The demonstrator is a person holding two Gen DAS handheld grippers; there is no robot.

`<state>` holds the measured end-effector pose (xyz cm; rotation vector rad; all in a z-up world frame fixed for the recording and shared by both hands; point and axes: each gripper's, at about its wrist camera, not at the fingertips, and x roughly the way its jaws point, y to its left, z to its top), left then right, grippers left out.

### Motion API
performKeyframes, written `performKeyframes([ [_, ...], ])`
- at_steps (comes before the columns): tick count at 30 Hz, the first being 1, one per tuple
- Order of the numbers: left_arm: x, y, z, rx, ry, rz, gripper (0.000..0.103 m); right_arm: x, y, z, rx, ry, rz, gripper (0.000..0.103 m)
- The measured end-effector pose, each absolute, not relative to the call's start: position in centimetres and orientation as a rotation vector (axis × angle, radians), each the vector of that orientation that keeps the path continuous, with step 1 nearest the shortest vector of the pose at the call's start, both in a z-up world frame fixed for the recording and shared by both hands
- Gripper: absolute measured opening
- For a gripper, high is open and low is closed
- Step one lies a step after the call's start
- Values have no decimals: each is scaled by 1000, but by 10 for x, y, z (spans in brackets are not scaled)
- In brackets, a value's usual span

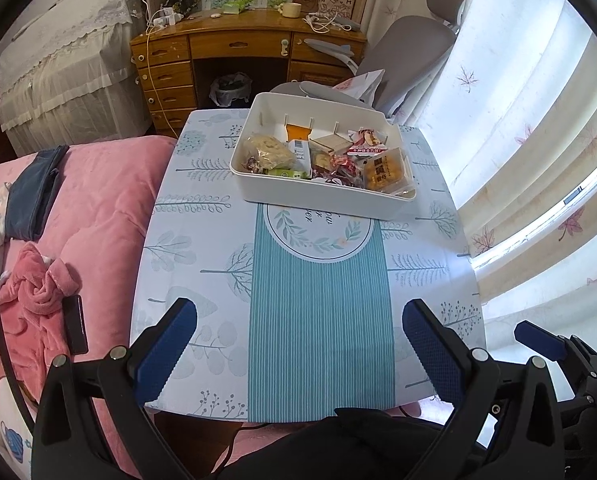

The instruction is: Organize snacks

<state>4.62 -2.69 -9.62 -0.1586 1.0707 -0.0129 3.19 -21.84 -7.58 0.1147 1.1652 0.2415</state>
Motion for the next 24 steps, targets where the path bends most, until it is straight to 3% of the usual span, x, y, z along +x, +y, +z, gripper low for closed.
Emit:
performKeyframes([
  [24, 47, -30, -98, -158, 1076, -21, 102, 31, -219, -78, 116, 1171, 245, 103],
])
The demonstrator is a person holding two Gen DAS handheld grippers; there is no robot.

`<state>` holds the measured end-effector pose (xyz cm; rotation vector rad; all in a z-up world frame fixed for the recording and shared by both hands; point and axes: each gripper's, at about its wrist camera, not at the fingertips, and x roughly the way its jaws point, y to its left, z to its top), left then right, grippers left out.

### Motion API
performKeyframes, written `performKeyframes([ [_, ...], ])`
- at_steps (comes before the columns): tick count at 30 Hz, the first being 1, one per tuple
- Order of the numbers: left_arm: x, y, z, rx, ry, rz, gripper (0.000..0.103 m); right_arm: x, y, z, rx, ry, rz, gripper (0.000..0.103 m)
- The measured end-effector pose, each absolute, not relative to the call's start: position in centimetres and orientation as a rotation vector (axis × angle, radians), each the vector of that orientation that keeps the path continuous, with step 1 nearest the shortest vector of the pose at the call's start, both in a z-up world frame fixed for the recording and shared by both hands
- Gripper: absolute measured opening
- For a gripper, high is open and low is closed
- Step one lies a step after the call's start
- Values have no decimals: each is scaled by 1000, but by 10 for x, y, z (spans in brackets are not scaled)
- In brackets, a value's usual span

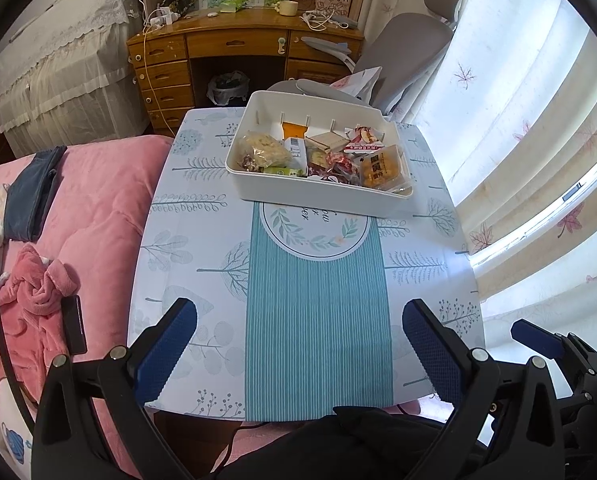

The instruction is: Organize snacks

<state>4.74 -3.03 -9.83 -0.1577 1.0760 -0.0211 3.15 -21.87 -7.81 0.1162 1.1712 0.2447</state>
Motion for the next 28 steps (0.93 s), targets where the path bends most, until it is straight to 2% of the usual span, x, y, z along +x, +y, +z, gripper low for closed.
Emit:
performKeyframes([
  [28, 46, -41, -106, -159, 1099, -9, 102, 29, -221, -87, 120, 1188, 255, 103],
])
